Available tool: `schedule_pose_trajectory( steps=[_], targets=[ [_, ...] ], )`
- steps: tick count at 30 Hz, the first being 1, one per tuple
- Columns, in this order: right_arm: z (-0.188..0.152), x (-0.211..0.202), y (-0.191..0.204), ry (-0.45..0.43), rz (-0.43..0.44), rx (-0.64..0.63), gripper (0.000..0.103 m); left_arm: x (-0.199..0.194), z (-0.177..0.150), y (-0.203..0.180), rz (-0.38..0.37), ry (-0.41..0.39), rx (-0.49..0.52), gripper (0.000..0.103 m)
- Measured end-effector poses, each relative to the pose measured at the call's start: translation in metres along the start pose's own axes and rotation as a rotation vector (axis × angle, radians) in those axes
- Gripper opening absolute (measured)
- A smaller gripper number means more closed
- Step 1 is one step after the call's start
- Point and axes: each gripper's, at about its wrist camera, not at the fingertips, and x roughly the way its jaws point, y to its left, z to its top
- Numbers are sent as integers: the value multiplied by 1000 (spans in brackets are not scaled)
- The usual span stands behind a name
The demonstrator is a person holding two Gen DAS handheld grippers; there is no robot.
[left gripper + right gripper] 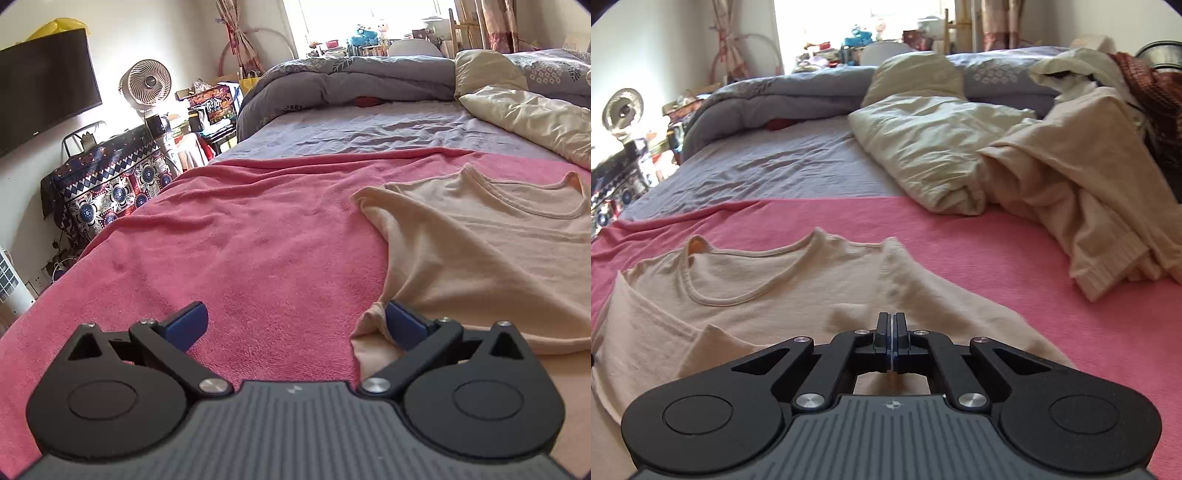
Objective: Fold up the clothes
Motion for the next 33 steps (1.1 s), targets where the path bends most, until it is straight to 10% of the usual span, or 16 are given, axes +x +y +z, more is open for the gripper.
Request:
schedule_pose_trajectory(
  steps=[3,6,11,13,14,17,21,25,29,33],
  targets=[
    [-12,-1,-16,20,-49,-8,3,0,0,0,1,-1,1,103],
    [-12,-3,-25,3,76,41,11,-1,0,0,4,-4,6,103],
    [8,8,1,-25,204,-12,52,0,0,1,-1,-3,1,103],
    [13,22,18,31,193,-66,46,0,0,2,-5,-1,-4,103],
    [11,27,25,56,148,-100,17,0,0,2,-7,0,-6,103],
    [8,24,35,44,55,-143,7,1,0,3,-11,1,-11,103],
    [7,-13,23,-108,-17,-94,8,2,0,4,-22,4,-24,103],
    [-15,16,21,19,-49,-233,12,2,0,5,-27,5,-30,103],
    [-18,-6,11,-28,-87,-189,39,1,-1,5,-27,6,-29,103],
    [-31,-41,-7,-80,-152,-125,44,0,0,3,-19,1,-19,103]
  ],
)
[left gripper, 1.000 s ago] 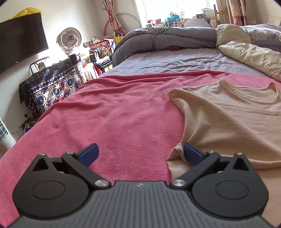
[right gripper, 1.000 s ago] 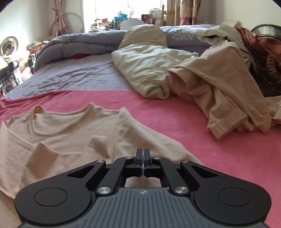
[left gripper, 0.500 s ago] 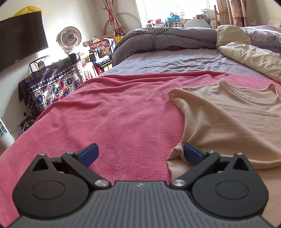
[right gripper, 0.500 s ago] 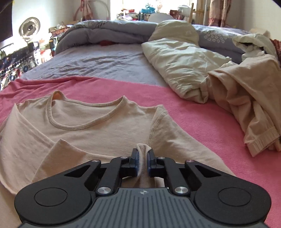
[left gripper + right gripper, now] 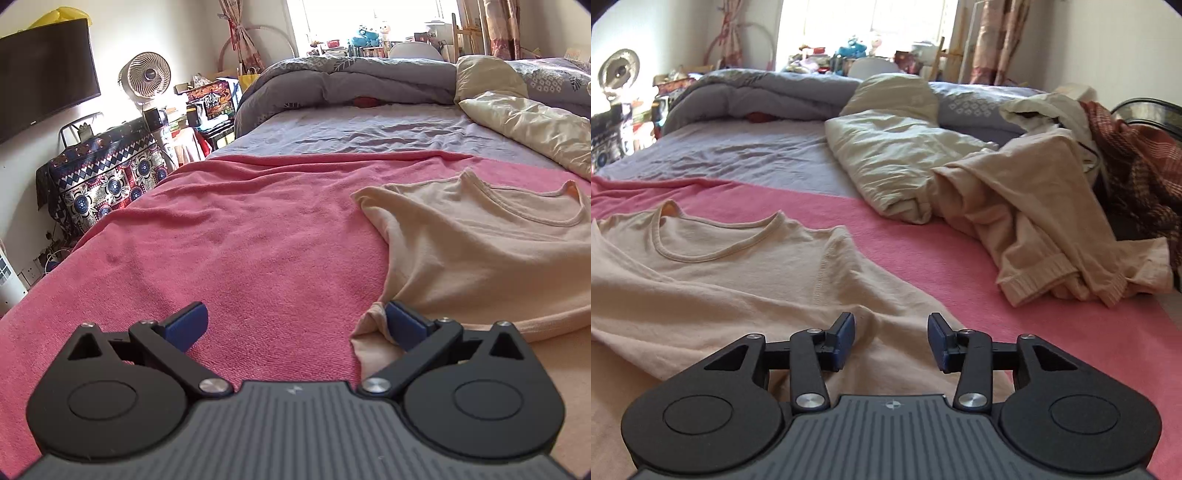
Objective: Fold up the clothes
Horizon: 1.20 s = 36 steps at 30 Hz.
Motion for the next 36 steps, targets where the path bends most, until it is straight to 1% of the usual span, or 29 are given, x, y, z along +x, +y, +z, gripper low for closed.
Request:
schedule_pose_trajectory(
  steps=[1,3,4,5,7,9,10,12,13,14,16,20,22,23,24,26,27,28,29,30,31,32,33,34,35,36],
  targets=[
    [-5,-9,-2,-11,-2,-5,44,0,0,-1,3,-2,4,103],
    [-18,-28,1,-32,40,-34,44,0,0,-2,5,-3,8,103],
    [-24,-36,6,-37,61,-62,44,0,0,-2,5,-2,8,103],
    [-29,-42,15,-39,73,-109,47,0,0,-2,5,-1,8,103],
    [-37,-46,37,-43,60,-218,49,0,1,-2,6,0,11,103],
    [-40,-36,54,-45,17,-299,49,0,1,-3,9,0,15,103],
    [-38,-30,58,-39,5,-307,48,0,1,-3,10,0,16,103],
    [-30,-18,53,-4,10,-247,24,1,1,-2,8,1,15,103],
    [-26,-13,47,23,22,-207,14,1,1,-2,6,2,14,103],
    [-25,-12,42,34,18,-188,13,1,1,-1,5,3,13,103],
    [-31,-16,35,39,-48,-199,12,2,2,-1,5,3,12,103],
    [-51,-23,10,99,-167,-171,12,2,2,-2,4,3,11,103],
    [-51,-33,2,80,-128,-126,13,2,3,-2,5,2,11,103],
    [-48,-38,0,58,-84,-103,16,2,3,-3,7,-1,11,103],
    [-44,-42,2,31,-28,-83,21,0,3,-3,9,-5,12,103],
    [-33,-47,10,-26,54,-68,46,-8,6,0,16,-26,12,103],
    [-30,-45,17,-45,78,-80,50,-15,7,2,33,-51,18,103],
    [-29,-42,24,-59,95,-98,52,-22,8,4,71,-81,36,103],
    [-27,-39,31,-74,113,-116,52,-28,9,6,138,-111,72,103],
    [-28,-31,36,-46,96,-135,52,-29,9,8,223,-129,120,103],
    [-30,-21,40,2,64,-153,51,-28,11,11,286,-133,161,103],
    [-34,-16,39,21,35,-146,51,-25,13,15,320,-131,193,103],
    [-38,-13,35,27,8,-127,53,-24,17,20,321,-138,213,101],
    [-41,-13,32,25,-2,-107,59,-25,23,22,281,-165,226,101],
    [-44,-14,28,20,-3,-87,63,-26,32,18,205,-201,257,101],
    [-46,-15,25,15,-4,-67,64,-26,41,12,118,-239,296,103]
  ],
)
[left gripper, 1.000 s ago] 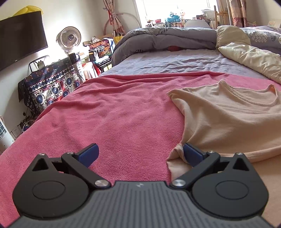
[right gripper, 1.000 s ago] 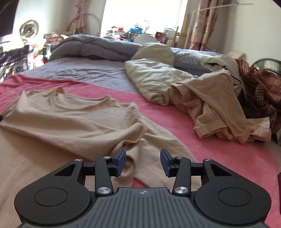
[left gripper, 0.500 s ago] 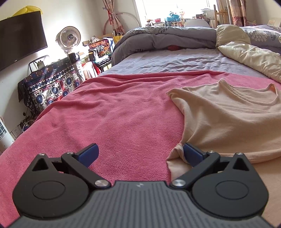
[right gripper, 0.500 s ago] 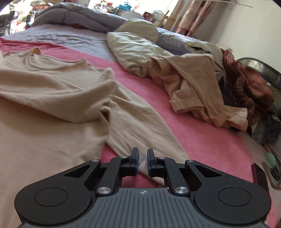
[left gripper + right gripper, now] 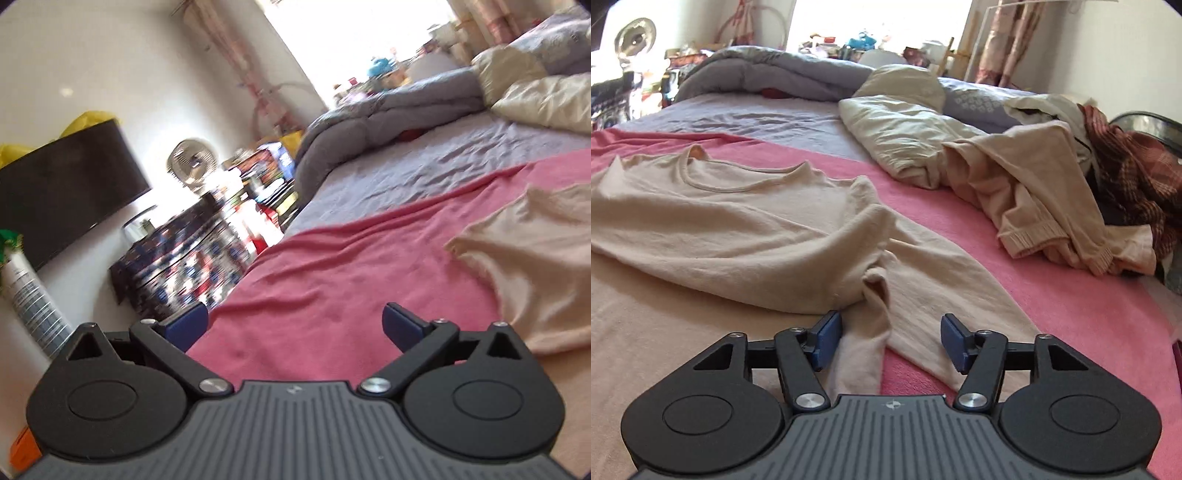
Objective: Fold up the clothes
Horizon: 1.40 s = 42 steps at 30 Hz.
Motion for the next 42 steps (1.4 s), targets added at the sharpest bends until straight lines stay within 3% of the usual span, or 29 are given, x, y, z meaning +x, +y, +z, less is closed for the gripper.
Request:
schedule_pose_trajectory(
  steps=[3,5,6,9,14,16,17,20,23,29,34,36,38,40,42],
  targets=[
    [-4,1,-5,-1,-8,35,68,22,31,-26,-241,-42,102,103],
    [-5,1,-5,-2,-13,38,70,40,44,-51,-319,-27,176,103],
    [-6,1,-5,-3,-14,40,70,52,46,-68,-318,-7,231,103],
    [-6,1,-7,-2,-12,52,73,92,26,-115,-124,63,444,103],
    [-7,1,-12,-4,-10,79,76,128,23,-93,-29,166,251,103],
    [-7,0,-14,-6,-11,93,76,142,21,-87,93,203,258,103],
    [-6,0,-17,-5,-8,107,76,151,19,-79,156,256,248,103],
    [-7,-9,-33,6,-2,190,76,165,13,-37,219,407,102,103],
    [-15,-32,-53,-28,7,202,76,150,4,-15,294,411,148,98],
    [-58,-101,-107,-12,-76,266,76,55,3,7,55,263,57,98],
    [-103,-150,-153,9,-160,342,76,-33,-2,-15,-142,185,-25,98],
    [-115,-155,-168,25,-146,396,76,-62,-6,-29,-228,173,-53,98],
    [-127,-152,-181,59,-79,476,74,-84,-9,-43,-306,168,-71,99],
    [-137,-143,-189,115,4,553,63,-100,-13,-60,-354,167,-69,99],
    [-141,-142,-187,107,9,557,53,-105,-18,-74,-377,193,-78,99]
  ],
)
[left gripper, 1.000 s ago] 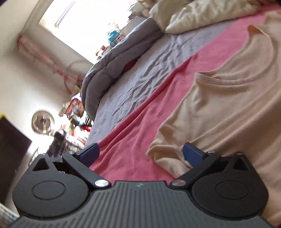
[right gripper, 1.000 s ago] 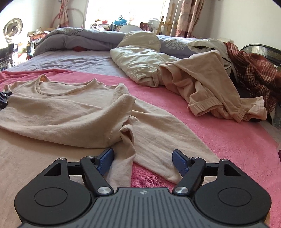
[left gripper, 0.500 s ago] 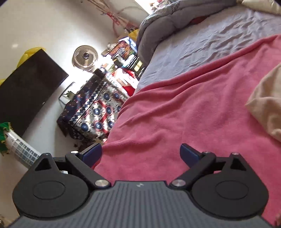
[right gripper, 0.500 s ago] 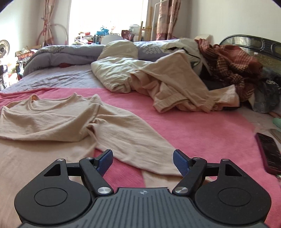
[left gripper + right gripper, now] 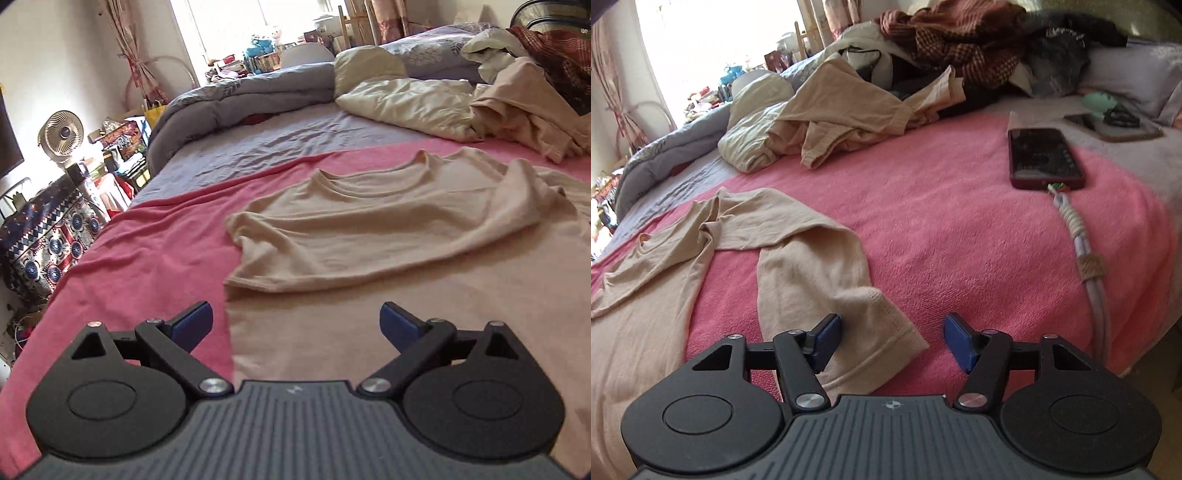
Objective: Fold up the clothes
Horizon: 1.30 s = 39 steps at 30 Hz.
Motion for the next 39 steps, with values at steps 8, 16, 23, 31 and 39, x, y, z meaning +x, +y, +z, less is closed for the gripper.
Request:
schedule_pose_trajectory(
  steps=[8,16,23,31,39],
  targets=[
    [47,-26,8,-117,-74,-146,6,24,-30,17,-86,40,-222,103],
    [100,-86,26,-484,-203,-420,7,25,-31,13,-67,23,-203,103],
    [21,-10,-1,-49,-171,-431,15,25,-32,12,-66,19,-204,103],
    [-5,-48,-34,-10,115,-19,67,25,-32,11,-65,10,-206,103],
    [-1,-27,-118,-79,265,780,49,26,-33,11,-66,1,-208,103]
  ],
)
